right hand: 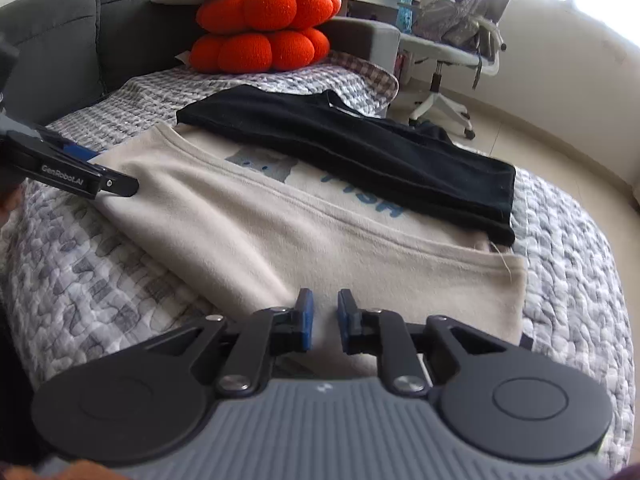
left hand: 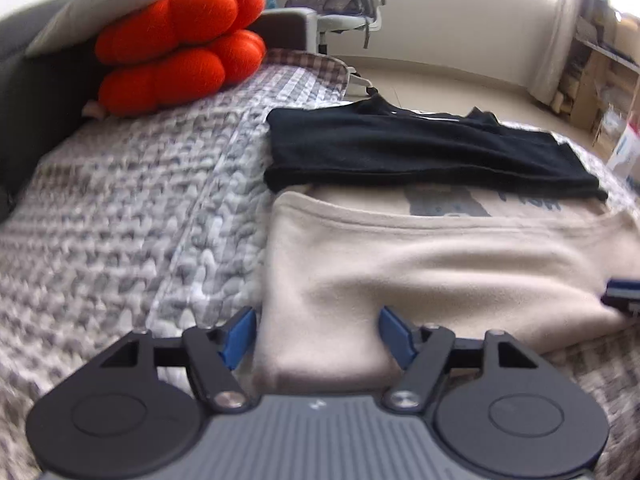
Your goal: Fold clothes
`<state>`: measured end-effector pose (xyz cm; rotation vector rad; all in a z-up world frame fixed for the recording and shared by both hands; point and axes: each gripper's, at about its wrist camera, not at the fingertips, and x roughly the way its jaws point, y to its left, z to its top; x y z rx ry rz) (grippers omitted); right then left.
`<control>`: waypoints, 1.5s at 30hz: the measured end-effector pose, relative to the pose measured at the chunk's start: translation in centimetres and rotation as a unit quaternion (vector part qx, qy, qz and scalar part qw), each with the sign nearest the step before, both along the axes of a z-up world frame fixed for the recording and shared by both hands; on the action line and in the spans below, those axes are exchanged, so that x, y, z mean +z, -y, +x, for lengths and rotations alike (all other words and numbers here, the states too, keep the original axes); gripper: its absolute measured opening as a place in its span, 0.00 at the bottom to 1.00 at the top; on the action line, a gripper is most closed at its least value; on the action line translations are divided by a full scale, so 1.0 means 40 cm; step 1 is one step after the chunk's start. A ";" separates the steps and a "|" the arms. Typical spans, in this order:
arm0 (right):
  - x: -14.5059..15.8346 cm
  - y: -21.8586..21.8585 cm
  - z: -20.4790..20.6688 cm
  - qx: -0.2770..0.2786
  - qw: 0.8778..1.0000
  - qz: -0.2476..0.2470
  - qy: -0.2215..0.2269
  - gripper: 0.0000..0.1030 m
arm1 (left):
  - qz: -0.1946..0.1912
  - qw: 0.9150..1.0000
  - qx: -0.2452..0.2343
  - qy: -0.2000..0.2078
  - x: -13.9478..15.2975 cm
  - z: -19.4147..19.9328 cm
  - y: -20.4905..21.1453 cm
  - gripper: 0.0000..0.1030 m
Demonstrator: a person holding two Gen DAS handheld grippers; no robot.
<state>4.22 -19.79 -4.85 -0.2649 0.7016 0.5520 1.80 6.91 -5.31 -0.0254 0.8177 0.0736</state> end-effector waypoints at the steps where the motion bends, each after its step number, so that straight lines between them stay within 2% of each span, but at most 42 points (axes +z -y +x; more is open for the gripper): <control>1: 0.000 0.001 -0.005 0.003 1.000 -0.003 0.000 0.18 | -0.005 1.000 0.002 -0.002 0.000 0.000 -0.005 0.69; 4: 0.000 0.003 -0.022 0.011 1.000 -0.011 0.002 0.18 | -0.015 1.000 0.008 -0.005 -0.002 -0.002 -0.016 0.70; 7: 0.004 0.017 -0.027 0.001 1.000 0.001 0.009 0.19 | -0.011 1.000 0.010 -0.003 0.000 -0.003 -0.012 0.70; 9: 0.014 0.036 -0.019 -0.028 0.999 0.009 0.030 0.25 | -0.009 1.000 0.016 0.002 0.006 -0.006 -0.016 0.70; 11: 0.020 0.064 -0.006 -0.064 0.997 0.013 0.035 0.26 | -0.001 1.000 0.025 0.016 0.020 -0.015 -0.023 0.70; 14: 0.000 0.095 0.024 -0.098 0.995 -0.001 0.005 0.29 | -0.001 0.999 0.033 0.041 0.040 -0.028 -0.032 0.70; 17: 0.006 0.101 0.018 -0.098 0.995 0.000 0.013 0.32 | -0.007 0.998 0.029 0.058 0.050 -0.036 -0.026 0.70; 20: 0.019 0.107 0.007 -0.104 0.994 0.003 0.034 0.35 | 0.004 0.997 0.008 0.073 0.055 -0.041 0.000 0.70; 22: 0.013 0.114 0.019 -0.111 0.994 0.007 0.019 0.35 | 0.002 0.998 -0.003 0.066 0.046 -0.035 0.012 0.70; 26: -0.002 0.115 0.030 -0.112 0.994 -0.002 0.003 0.35 | 0.009 1.000 -0.004 0.007 -0.003 -0.005 0.022 0.70; 31: 0.003 0.130 0.037 -0.117 0.993 0.012 -0.006 0.34 | -0.011 1.000 0.003 0.002 -0.006 -0.003 0.005 0.72; 37: 0.009 0.143 0.037 -0.122 0.992 0.017 -0.008 0.34 | -0.002 1.000 0.008 0.003 -0.003 -0.011 -0.003 0.72; 45: 0.012 0.156 0.032 -0.111 0.994 0.018 -0.010 0.34 | -0.010 1.000 0.021 0.000 0.008 -0.020 -0.028 0.72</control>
